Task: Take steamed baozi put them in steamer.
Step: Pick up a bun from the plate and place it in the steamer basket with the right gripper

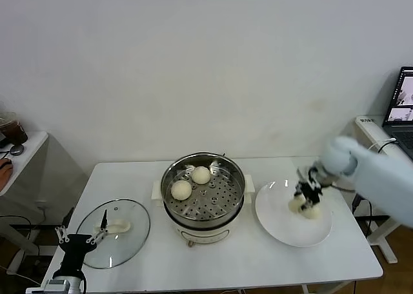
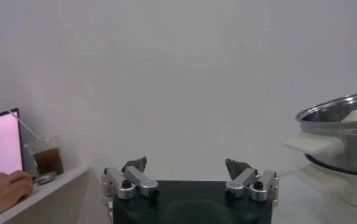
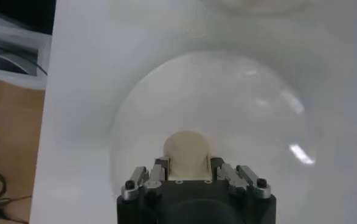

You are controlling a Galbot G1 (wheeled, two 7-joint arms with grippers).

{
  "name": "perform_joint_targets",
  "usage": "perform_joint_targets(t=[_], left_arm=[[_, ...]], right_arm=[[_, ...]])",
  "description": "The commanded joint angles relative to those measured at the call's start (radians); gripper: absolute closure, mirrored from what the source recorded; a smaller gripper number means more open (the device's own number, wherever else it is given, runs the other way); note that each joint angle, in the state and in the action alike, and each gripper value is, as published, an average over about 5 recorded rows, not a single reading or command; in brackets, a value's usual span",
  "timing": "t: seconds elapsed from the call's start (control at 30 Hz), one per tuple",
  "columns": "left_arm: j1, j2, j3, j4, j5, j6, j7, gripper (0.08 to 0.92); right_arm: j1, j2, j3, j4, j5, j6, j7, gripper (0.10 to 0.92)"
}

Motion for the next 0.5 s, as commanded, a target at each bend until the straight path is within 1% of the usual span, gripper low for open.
perform_joint_targets(t=[0.03,0.17,0.3,0.5], left_arm=[[-0.001,0.009,-0.001,0.002,-0.005,0.001,0.001,0.177],[-0.003,0.005,0.003,0.003,-0.006,0.0,0.001,0.177],[-0.007,0.001,0.004,0.003,-0.005,0.001,0.001,0.177],[-0.002,-0.002,-0.007,0.003,-0.005,0.001,0.001,0.177]], right_arm=[[0.383,0.158,-0.119,-0.019,0.192,0.096,-0.037,0.593],[0.417,0.252,-0.194,0.027,0.226,0.136,0.006,0.592],[0.407,0.36,-0.262,0.073,0.223,0.192,0.054,0.587],[0.351,0.513,-0.348,0.073,0.154,0.348,0.137,0.584]])
